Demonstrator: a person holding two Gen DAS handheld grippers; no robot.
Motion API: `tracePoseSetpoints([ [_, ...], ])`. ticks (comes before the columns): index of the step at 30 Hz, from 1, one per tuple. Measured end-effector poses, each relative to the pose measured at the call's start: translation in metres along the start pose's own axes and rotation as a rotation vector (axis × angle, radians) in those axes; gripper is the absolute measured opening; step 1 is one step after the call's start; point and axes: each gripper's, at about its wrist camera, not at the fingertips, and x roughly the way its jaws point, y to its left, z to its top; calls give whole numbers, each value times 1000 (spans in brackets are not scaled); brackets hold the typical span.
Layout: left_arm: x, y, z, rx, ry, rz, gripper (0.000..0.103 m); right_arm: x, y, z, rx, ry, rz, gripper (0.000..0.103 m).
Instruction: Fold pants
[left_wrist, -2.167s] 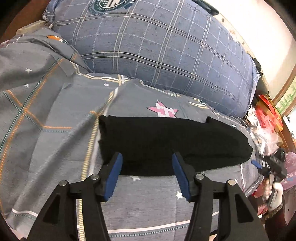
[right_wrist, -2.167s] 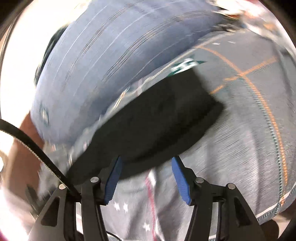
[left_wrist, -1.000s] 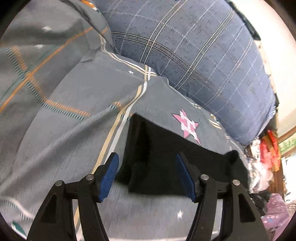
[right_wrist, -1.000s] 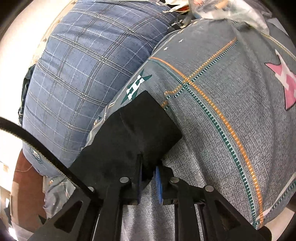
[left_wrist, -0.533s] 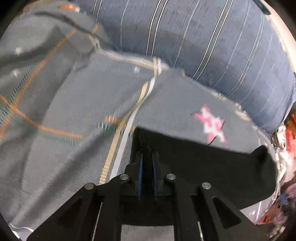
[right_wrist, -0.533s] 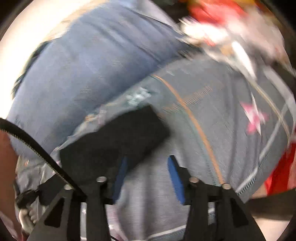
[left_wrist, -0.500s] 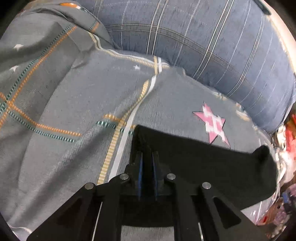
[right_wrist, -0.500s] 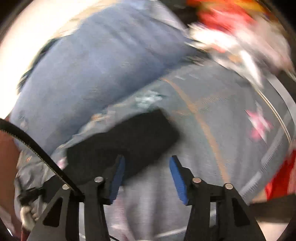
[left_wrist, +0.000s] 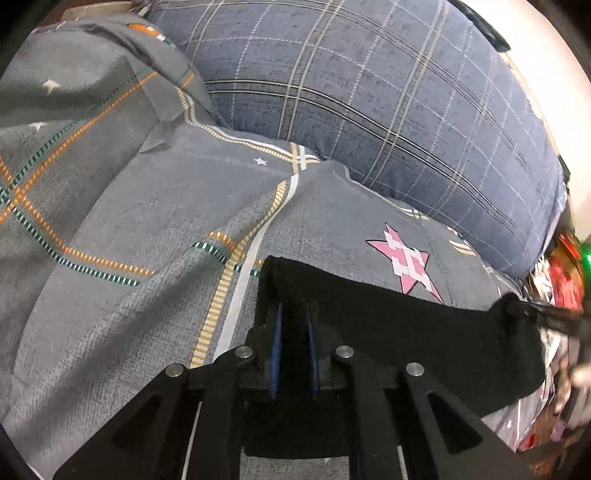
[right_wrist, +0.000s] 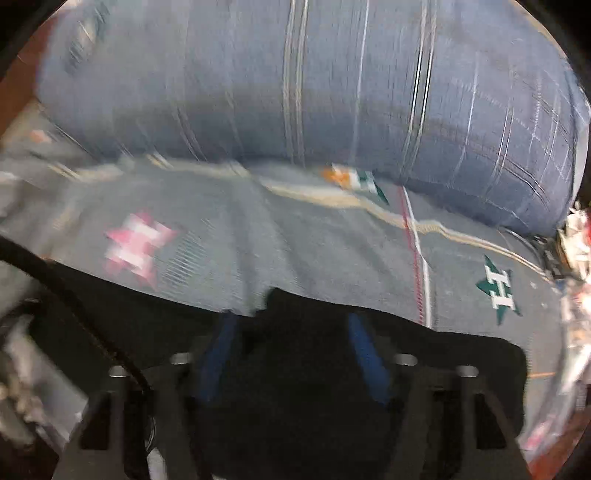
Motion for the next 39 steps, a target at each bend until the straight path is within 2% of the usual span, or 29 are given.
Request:
tracePoseSetpoints([
  [1, 1, -2, 1, 7, 4, -1, 12, 9, 0, 5, -4, 49, -12, 10],
  [3, 1, -1, 3, 9, 15, -20, 13, 21, -4, 24, -5, 90, -67, 10],
  [6, 3, 3, 4, -8, 23, -43, 13, 35, -4, 50, 4, 81, -124, 10],
  [8, 2, 7, 4, -25, 22, -56, 14, 45, -3, 59, 12, 69, -108, 17],
  [9, 0, 10, 3, -37, 25, -66, 14, 52, -3, 61, 20, 82, -66, 25],
  [10, -3, 15, 3, -62, 32, -88, 16, 55, -2, 61, 33, 96, -32, 41],
  [12, -10, 24, 3, -108, 32, -127, 25, 47, -3, 57, 82, 83, -8, 55],
  [13, -17, 31, 4, -143, 18, -140, 34, 39, -4, 55, 93, 60, 5, 60],
  [14, -25, 41, 5, -183, -6, -143, 37, 29, -4, 54, 98, 35, 12, 61],
  [16, -36, 57, 7, -235, -39, -131, 37, 7, -1, 50, 102, -21, -1, 62],
  [18, -44, 73, 9, -289, -69, -104, 37, -14, 10, 46, 91, -45, 69, 62],
  [21, -53, 93, 11, -358, -103, -83, 37, -31, 52, 43, 26, -45, 208, 62],
  [23, -58, 99, 10, -377, -114, -85, 37, -31, 94, 42, -39, -9, 292, 63],
  [26, -65, 102, 10, -384, -140, -54, 37, -27, 156, 40, -118, 42, 376, 63],
  [29, -66, 108, 11, -404, -157, -30, 37, -27, 214, 42, -187, 79, 402, 63],
  [31, -67, 112, 10, -416, -161, -19, 37, -20, 249, 43, -261, 94, 373, 63],
  [34, -68, 114, 8, -432, -166, 2, 37, -4, 294, 40, -379, 110, 249, 63],
  [38, -68, 113, 7, -442, -163, -21, 37, 24, 316, 39, -446, 137, 55, 69],
  [39, -69, 112, 6, -439, -165, -28, 37, 29, 315, 40, -444, 145, 47, 69],
])
